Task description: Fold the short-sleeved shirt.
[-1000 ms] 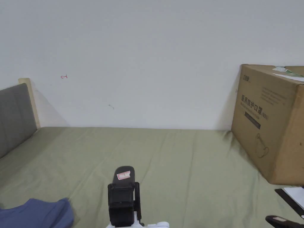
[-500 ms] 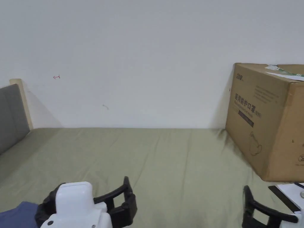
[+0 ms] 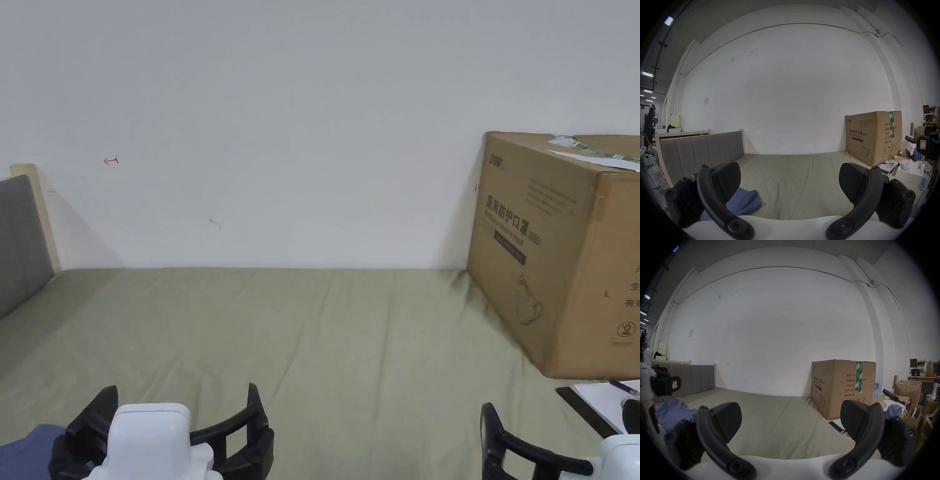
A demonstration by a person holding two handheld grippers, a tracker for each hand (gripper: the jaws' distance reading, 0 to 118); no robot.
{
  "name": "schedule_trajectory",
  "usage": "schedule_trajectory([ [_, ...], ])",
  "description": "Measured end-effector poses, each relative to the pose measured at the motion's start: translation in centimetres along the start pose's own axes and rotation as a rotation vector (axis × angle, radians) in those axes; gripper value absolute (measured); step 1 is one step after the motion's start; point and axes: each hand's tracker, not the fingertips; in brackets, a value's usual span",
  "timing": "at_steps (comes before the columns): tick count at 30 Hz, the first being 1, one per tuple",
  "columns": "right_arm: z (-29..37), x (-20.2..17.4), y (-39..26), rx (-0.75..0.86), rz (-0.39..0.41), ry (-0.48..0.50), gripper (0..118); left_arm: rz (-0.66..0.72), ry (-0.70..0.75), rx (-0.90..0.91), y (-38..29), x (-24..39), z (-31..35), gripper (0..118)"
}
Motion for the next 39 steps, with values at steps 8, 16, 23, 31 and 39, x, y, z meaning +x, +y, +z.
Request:
schedule_trajectory([
  [8, -0.3, 0.5, -0.3, -0.043, -0.027, -0.001, 118, 0.004, 0.003, -0.010, 0.4, -0.2, -0.1, 118],
  [16, -0.1, 0.7, 0.0, -0.050, -0.046, -0.006, 118, 0.026, -0.015, -0.025, 0.5, -0.4, 0.1, 117],
  [23, -0.1, 0.6, 0.0, -0.046, -0.048, -0.013, 118, -0.001, -0.019, -0.026, 0.6, -0.2, 0.0, 117],
  [31, -0.3, 0.8, 0.1, -0.076, -0.017, -0.042, 1, -0.057, -0.011, -0.059, 0.6, -0.2, -0.2, 5],
  [39, -0.3, 1.7, -0.4, -0.104, -0.048, -0.062, 0, 0.003, -0.024, -0.108, 0.0, -0.5, -0.7, 0],
])
